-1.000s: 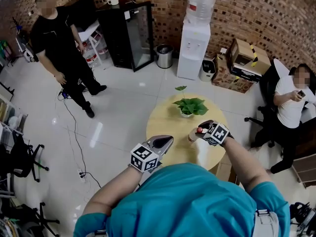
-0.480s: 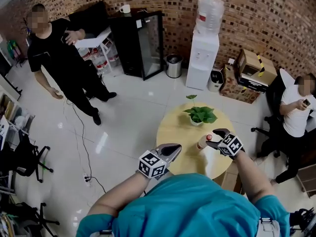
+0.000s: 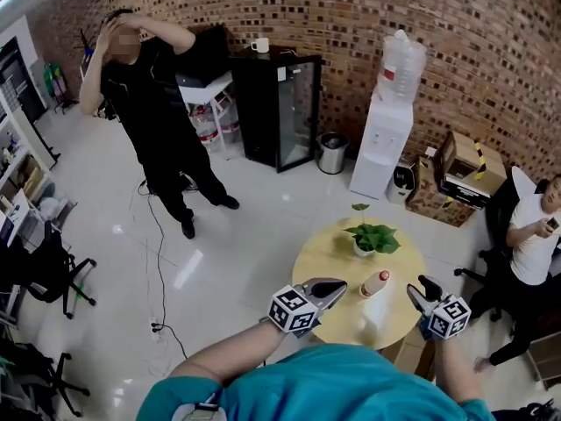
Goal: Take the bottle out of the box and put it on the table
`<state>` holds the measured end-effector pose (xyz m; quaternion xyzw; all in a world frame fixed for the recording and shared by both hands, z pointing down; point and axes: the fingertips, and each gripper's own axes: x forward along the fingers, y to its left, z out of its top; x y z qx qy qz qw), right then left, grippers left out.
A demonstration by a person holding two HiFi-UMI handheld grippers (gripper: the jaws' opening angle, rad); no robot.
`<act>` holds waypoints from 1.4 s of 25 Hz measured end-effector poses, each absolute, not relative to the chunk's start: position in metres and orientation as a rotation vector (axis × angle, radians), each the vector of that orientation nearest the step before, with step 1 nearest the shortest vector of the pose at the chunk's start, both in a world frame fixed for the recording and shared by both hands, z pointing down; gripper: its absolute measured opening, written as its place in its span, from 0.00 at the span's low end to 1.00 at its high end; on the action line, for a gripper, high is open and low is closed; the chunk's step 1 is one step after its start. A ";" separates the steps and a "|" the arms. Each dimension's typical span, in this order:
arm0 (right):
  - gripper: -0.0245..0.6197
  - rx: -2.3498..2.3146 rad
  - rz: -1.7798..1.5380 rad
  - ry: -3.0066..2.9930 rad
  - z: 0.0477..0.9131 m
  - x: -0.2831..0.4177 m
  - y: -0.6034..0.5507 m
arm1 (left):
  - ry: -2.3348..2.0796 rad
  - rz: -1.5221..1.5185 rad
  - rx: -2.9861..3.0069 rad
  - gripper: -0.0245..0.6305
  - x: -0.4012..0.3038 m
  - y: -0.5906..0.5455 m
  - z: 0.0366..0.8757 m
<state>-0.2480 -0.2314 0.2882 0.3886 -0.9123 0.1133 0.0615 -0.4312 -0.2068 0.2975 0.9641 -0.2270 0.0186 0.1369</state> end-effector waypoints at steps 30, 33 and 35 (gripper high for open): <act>0.04 0.817 0.355 -3.064 0.319 -0.125 0.098 | -0.881 0.014 2.732 0.04 -0.274 0.116 0.293; 0.04 0.802 0.368 -3.071 0.335 -0.133 0.127 | -0.922 0.000 2.732 0.04 -0.292 0.144 0.296; 0.04 0.805 0.357 -3.072 0.337 -0.140 0.146 | -0.942 -0.014 2.735 0.04 -0.305 0.159 0.294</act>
